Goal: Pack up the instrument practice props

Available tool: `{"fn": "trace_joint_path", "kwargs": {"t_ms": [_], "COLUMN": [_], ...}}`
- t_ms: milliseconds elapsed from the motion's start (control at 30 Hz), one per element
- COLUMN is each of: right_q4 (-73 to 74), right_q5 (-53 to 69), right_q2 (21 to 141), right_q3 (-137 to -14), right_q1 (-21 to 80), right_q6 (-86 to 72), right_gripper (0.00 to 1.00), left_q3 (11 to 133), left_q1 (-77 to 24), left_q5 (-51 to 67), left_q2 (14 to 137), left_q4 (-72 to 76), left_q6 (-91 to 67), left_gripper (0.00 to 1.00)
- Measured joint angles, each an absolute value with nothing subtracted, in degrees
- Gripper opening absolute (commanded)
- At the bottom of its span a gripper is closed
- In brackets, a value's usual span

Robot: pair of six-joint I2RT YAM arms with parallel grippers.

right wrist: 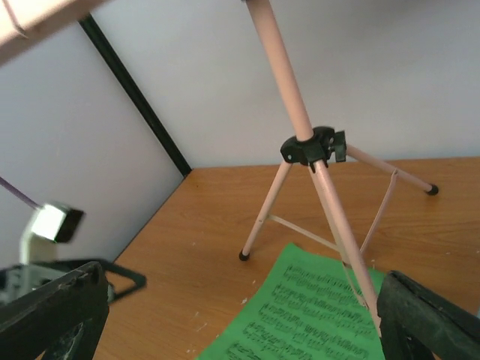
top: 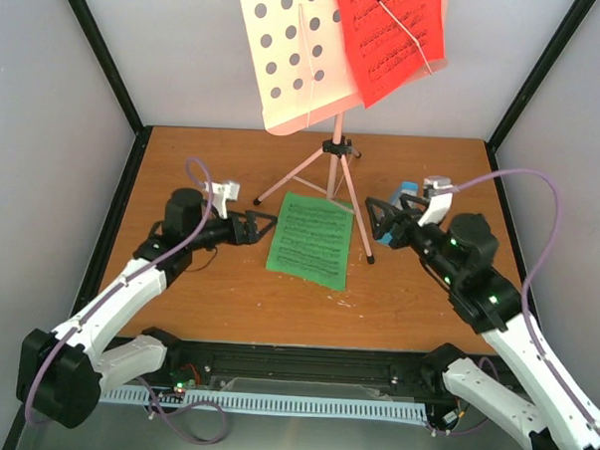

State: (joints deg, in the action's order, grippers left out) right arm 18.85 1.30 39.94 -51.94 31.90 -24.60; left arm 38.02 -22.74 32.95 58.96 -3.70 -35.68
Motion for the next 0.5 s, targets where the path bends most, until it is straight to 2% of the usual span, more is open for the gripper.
{"fn": "trace_joint_path", "kwargs": {"t_ms": [267, 500], "right_q4": [9.93, 2.98], "right_q5": [7.25, 12.62], "right_q2": [55.83, 69.71], "right_q3": [-51.81, -55.81], "right_q1": [28.12, 22.15], "right_q6": [-21.43, -17.08], "right_gripper": [0.91, 0.76], "left_q3": [45.82, 47.81], "left_q1": [-18.70, -13.45], "left_q5": [39.75, 39.24], "left_q2": [59.18, 57.56], "left_q4": [-10.72, -14.90], "left_q6": [-27.70, -21.93], "left_gripper": [0.99, 0.99]}}
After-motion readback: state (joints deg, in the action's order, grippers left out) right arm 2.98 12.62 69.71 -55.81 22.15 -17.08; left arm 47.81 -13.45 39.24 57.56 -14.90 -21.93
